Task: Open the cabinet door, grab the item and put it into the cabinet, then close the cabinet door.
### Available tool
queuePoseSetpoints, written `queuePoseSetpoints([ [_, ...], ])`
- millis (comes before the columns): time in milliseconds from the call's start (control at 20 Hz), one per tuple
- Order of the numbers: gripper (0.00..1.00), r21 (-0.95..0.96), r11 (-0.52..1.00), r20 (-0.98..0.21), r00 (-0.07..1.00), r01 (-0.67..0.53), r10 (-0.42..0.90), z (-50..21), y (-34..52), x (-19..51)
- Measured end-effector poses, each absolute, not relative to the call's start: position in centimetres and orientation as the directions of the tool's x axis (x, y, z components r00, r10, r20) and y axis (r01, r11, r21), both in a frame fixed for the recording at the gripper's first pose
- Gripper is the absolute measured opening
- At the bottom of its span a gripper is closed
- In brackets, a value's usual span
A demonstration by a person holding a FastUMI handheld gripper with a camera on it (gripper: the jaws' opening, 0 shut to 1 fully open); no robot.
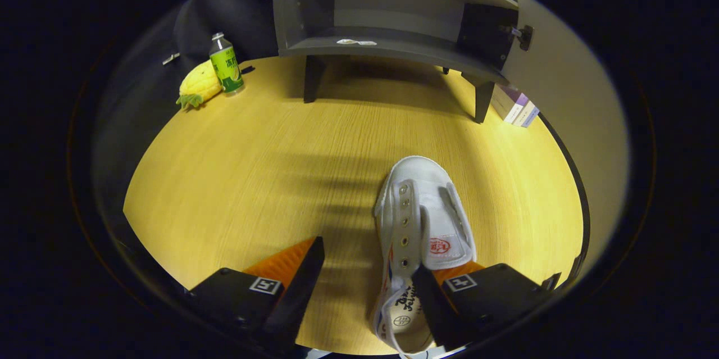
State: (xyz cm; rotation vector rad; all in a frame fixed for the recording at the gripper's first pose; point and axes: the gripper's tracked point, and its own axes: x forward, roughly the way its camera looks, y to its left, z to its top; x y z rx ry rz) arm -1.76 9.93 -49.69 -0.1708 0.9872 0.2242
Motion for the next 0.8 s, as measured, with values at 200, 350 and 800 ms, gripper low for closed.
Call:
queuePoseSetpoints([
  [200, 0.33, -0.091, 0.955, -0.841, 0.536, -0.281, 0.078, -50.3, 8.2, -1.5],
  [350, 0.18, -0.047, 0.963, -0.850, 0.517, -0.264, 0.100, -50.8, 8.2, -1.1],
  [800, 0.05, 0.028, 0.977, -0.823, 0.550, -0.213, 0.143, -46.9, 8.1, -1.0],
])
